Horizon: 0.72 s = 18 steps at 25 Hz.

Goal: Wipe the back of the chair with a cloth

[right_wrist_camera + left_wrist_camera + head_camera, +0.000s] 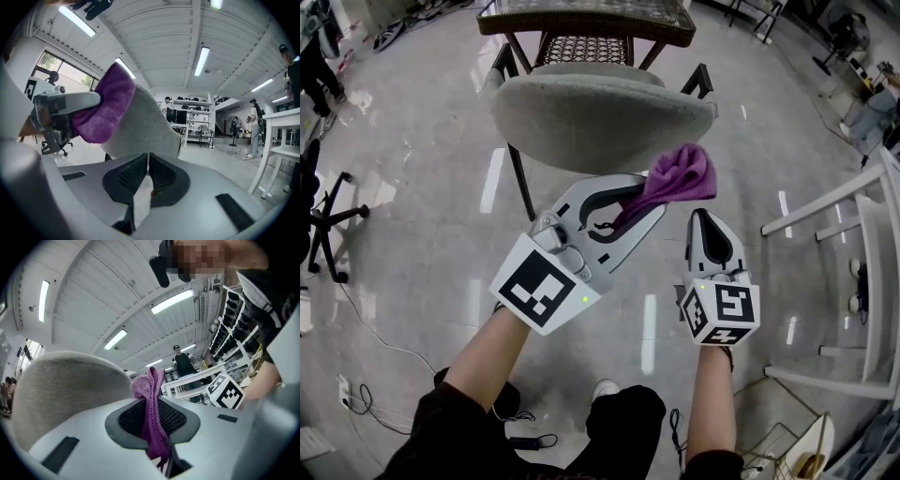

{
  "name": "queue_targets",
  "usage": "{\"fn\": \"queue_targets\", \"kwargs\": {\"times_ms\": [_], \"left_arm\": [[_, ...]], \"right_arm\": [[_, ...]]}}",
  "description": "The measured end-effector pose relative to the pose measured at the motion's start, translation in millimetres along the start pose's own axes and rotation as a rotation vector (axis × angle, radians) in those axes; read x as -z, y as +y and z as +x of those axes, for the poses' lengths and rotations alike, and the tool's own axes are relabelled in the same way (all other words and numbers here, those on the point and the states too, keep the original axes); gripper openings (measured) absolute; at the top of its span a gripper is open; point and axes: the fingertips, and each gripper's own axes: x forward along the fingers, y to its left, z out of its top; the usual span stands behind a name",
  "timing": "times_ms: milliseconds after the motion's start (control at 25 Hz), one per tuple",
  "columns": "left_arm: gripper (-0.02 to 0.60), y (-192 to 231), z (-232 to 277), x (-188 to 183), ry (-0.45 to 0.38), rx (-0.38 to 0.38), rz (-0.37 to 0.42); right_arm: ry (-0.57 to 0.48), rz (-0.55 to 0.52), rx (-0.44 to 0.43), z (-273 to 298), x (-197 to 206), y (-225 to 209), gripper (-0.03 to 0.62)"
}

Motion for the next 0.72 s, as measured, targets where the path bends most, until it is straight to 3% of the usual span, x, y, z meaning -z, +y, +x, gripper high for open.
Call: {"fn": "queue_targets", "kwargs": {"times_ms": [80,280,400,520,720], "left_arm": [[0.08,29.8,-41.5,1.4,0.009,-0.09,-0.033],[0.08,129.6,-143.8,-18.7,-0.055,-0.392,0.109],[0.08,170.9,-176.7,-6.2,-0.046,-0.538,0.114],[0.08,180.8,-177.4,7.8,-0.041,-0.575,0.112],[0.08,157.3,-140.5,22.2,-0.035,-0.486,0.124]], "right_arm": [[-0.013,-0.004,-0.022,11.9,0.8,13.7,0.028],[-0.048,0.0,-0.088,33.9,-4.4,54.0,0.028],[-0.056,-0.009,-0.109,44.9,-4.1,71.3,0.028],[-0.062,-0.005,-0.106,52.5,-3.2,74.3,0.028],[-0.079,-0.015,-0.101,51.4,-1.2,70.1,0.028]]}}
